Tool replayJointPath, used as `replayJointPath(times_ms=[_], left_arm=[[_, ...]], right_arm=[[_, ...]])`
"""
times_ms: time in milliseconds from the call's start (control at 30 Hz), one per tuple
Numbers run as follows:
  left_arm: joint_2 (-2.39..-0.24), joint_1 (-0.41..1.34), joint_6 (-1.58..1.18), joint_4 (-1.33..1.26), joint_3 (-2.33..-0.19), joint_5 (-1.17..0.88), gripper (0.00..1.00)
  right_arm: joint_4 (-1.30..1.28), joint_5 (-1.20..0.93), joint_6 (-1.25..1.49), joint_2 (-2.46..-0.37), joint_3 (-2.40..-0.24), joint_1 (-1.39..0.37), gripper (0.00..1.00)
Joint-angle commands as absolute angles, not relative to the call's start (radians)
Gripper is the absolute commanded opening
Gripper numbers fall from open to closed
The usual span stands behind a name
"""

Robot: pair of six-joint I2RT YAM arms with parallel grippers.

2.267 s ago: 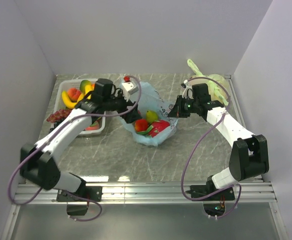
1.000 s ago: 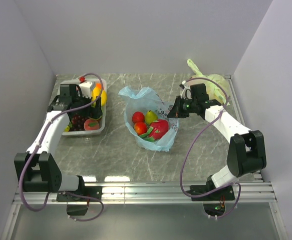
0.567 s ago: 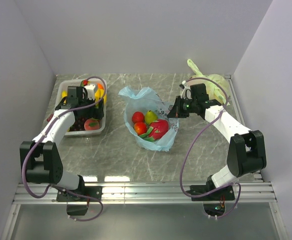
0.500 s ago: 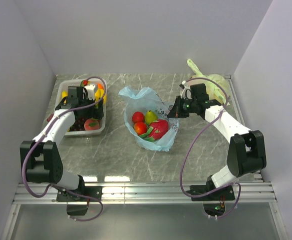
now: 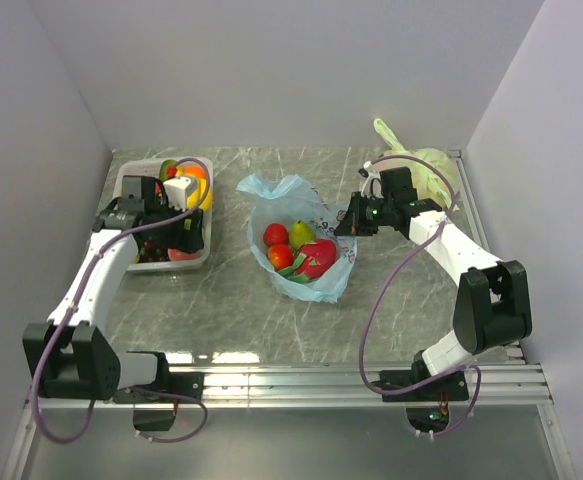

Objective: Place the fake fruits into the plastic bag and tie a complex knot

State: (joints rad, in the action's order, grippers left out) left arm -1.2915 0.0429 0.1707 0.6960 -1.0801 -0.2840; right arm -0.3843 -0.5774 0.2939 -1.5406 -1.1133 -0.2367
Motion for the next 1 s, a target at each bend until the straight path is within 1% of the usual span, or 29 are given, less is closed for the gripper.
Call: replayJointPath(times_ms=[0,33,67,100,133,233,267,367,467,600,767,800,867,900,967], left_arm=[[-1.207,0.041,0.339,0.914,-1.172,-0.501,0.56],[-1.186,0.041,0.413,0.942,-1.184,-0.567,0.56],[-1.175,0.047,0.434,0.952,-1.195,-0.663,0.56],[-1.164,0.057,0.440,0.931,-1.209,-0.708,0.57],[-1.154,0.075,0.424,0.914,-1.216,-0.736,0.58],[-1.169,0.227,0.367,0.811,-1.242,-0.765,0.58],[-1.175,0.315,0.348,0.764,-1.246,-0.758,0.58],[-1.218,0.450,0.285,0.579,-1.239,-0.692,0.58],[-1.299,0.541,0.282,0.444,-1.247,-0.614,0.59],[-1.434,0.589,0.261,0.324,-1.292,-0.565,0.59],[-1.623,0.621,0.236,0.195,-1.342,-0.411,0.61],[-1.669,0.621,0.216,0.151,-1.360,-0.379,0.68],[-1.704,0.621,0.196,0.112,-1.374,-0.322,0.76],[-1.729,0.621,0.201,0.106,-1.394,-0.321,0.84],[-1.736,0.620,0.206,0.127,-1.423,-0.371,0.92]], right_arm=[[-0.379,-0.595,0.291,-1.509,-1.138,-0.229,0.00],[-0.374,-0.597,0.294,-1.509,-1.138,-0.229,0.00],[-0.373,-0.603,0.296,-1.512,-1.140,-0.230,0.00],[-0.371,-0.604,0.299,-1.516,-1.143,-0.229,0.00],[-0.373,-0.607,0.301,-1.517,-1.146,-0.229,0.00],[-0.368,-0.614,0.311,-1.523,-1.167,-0.229,0.00],[-0.368,-0.614,0.314,-1.526,-1.173,-0.229,0.00],[-0.362,-0.620,0.331,-1.526,-1.189,-0.229,0.00],[-0.356,-0.623,0.348,-1.525,-1.203,-0.229,0.00],[-0.350,-0.624,0.360,-1.522,-1.212,-0.229,0.00],[-0.345,-0.604,0.371,-1.514,-1.206,-0.229,0.00],[-0.342,-0.601,0.371,-1.508,-1.206,-0.229,0.00],[-0.341,-0.586,0.376,-1.503,-1.201,-0.226,0.00],[-0.336,-0.581,0.376,-1.502,-1.198,-0.227,0.00],[-0.339,-0.566,0.377,-1.502,-1.200,-0.227,0.00]])
